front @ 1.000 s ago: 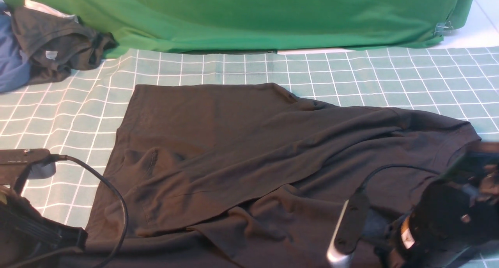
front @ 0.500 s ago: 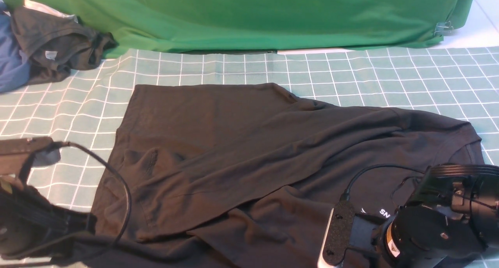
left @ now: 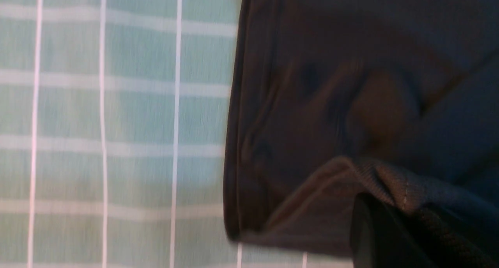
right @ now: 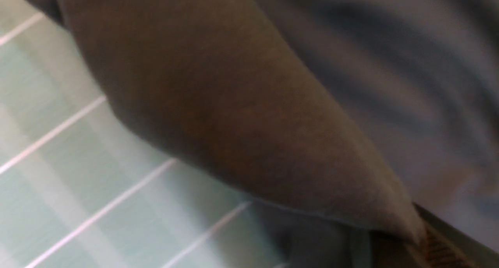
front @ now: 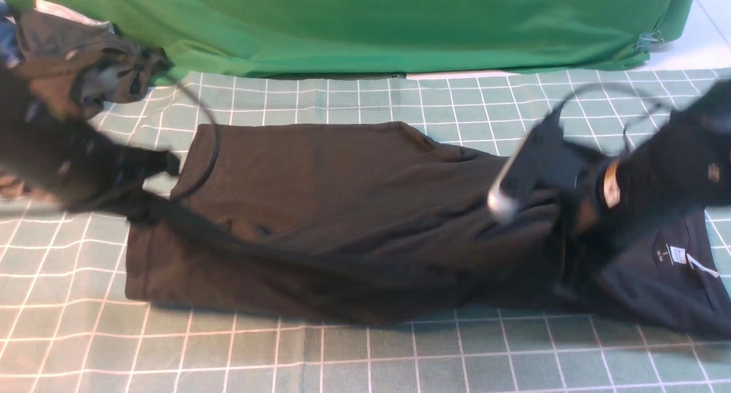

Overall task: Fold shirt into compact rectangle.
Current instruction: 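Fold the black garment in half by bringing its near edge over to the far edge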

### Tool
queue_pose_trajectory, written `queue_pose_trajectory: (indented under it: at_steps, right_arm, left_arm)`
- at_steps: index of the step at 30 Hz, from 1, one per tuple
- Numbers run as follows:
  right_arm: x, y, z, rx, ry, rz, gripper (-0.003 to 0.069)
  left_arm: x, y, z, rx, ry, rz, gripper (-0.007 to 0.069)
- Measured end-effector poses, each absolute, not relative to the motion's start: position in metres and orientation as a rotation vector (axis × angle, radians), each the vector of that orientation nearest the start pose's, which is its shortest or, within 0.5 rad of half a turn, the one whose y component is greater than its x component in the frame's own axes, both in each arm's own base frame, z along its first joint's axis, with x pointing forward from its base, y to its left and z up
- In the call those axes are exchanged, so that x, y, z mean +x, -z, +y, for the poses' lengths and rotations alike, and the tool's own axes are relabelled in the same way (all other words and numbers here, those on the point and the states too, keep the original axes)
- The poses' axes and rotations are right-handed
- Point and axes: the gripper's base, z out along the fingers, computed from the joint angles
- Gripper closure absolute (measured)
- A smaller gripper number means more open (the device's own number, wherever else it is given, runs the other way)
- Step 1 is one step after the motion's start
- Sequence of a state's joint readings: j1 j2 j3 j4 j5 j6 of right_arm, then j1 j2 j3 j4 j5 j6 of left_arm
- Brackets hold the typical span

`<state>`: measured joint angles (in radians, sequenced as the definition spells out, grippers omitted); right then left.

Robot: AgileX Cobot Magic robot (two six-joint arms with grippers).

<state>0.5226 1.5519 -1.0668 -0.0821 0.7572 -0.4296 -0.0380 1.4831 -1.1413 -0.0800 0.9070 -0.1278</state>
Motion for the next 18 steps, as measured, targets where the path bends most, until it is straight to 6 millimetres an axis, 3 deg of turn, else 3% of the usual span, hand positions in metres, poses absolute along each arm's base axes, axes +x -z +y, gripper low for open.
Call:
queue_pose_trajectory:
  at_steps: [7, 10, 13, 18]
  right_arm:
    - [0.345, -0.258, 0.143, -1.205, 0.117, 2.372, 0.0629]
    - [0.367, -0.252, 0.144, -1.221, 0.131, 2.376, 0.0629]
    - [0.402, -0.239, 0.146, -1.207, 0.143, 2.377, 0.0629]
    - [0.436, -0.216, 0.148, -1.188, 0.149, 2.391, 0.0629]
  left_arm:
    - [0.384, -0.297, -0.011, -0.238, 0.213, 2.645, 0.0612]
    - [0.406, -0.291, -0.01, -0.241, 0.217, 2.649, 0.0612]
    - [0.44, -0.277, -0.011, -0.255, 0.232, 2.648, 0.0612]
    - [0.467, -0.254, -0.007, -0.309, 0.183, 2.649, 0.0612]
